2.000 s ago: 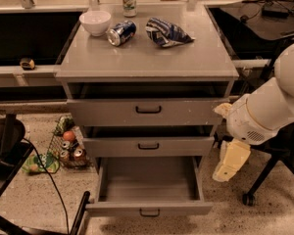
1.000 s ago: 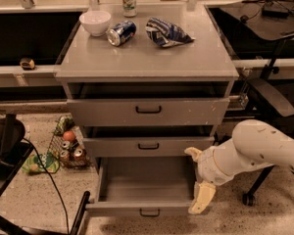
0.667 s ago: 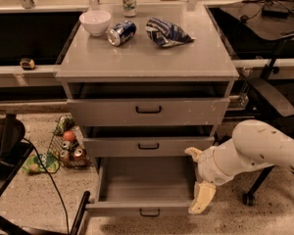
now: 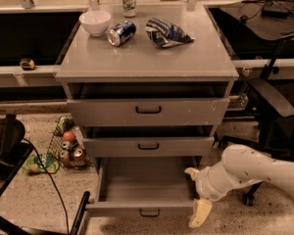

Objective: Close bottom drawer

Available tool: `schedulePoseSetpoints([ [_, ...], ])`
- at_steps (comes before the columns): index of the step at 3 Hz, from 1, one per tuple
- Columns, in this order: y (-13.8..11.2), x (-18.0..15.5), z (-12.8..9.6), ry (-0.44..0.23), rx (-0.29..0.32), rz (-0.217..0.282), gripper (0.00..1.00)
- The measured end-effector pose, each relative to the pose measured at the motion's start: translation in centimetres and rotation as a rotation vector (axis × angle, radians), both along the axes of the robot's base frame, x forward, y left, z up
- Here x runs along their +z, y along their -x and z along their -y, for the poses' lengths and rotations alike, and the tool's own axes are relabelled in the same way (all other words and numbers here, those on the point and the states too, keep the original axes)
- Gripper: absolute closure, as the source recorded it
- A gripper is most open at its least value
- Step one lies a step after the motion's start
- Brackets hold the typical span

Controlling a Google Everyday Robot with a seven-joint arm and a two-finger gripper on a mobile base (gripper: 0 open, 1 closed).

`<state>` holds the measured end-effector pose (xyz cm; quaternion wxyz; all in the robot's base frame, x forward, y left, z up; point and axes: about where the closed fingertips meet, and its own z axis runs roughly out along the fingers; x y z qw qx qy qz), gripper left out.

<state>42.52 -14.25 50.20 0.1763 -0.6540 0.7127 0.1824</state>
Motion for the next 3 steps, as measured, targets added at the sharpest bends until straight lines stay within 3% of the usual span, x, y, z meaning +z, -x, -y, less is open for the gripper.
schedulePoseSetpoints([
  [2, 3.3, -12.0, 0.3, -0.082, -0.01, -0.098, 0.0],
  [3, 4.1, -13.1, -0.2, -0.094, -0.009, -0.121, 0.0],
])
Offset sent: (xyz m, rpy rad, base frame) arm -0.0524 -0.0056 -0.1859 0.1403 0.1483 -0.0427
